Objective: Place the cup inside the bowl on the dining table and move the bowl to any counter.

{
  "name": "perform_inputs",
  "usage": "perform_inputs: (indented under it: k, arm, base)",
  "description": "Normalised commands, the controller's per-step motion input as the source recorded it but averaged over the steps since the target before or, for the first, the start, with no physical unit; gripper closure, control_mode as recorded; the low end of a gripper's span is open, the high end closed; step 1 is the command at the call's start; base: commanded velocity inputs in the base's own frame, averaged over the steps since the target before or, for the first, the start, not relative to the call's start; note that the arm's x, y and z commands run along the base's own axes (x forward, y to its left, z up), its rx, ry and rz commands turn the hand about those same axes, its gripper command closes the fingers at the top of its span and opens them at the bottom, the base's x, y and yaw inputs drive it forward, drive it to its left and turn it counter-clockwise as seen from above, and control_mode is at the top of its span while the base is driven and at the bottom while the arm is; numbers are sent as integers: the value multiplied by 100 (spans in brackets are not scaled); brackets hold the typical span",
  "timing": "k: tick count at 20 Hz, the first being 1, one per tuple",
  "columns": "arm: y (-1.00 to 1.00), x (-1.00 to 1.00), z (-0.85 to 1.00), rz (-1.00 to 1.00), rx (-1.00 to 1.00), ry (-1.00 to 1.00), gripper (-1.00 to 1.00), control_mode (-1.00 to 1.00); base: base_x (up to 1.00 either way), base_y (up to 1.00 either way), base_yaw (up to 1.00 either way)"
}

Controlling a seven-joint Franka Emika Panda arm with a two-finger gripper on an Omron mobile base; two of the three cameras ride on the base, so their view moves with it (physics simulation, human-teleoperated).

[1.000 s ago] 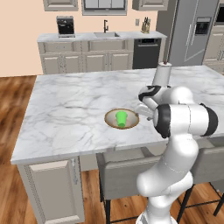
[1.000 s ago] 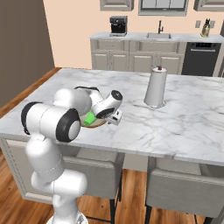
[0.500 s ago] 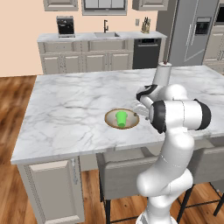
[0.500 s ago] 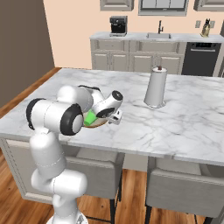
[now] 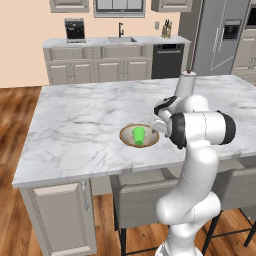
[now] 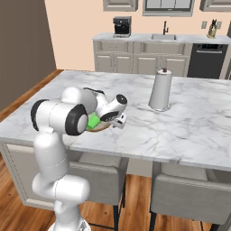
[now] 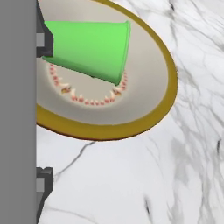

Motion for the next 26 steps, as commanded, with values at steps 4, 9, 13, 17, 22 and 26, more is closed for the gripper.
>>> perform_inputs:
  k: [4,9,13,17,22,26]
  arm:
    - [0,20,-11,0,0,0,-100,-100]
    - [0,17,-16,0,0,0,-100,-100]
    - [0,13,-13,0,0,0,-100,-100]
    - [0,12,-9,0,0,0,-100,-100]
    - [0,11,-9,0,0,0,-100,-100]
    - [0,11,-15,0,0,0,-100,-100]
  base:
    - [0,0,0]
    - [0,0,0]
    - [0,0,0]
    - [0,0,0]
    - [0,0,0]
    - [0,0,0]
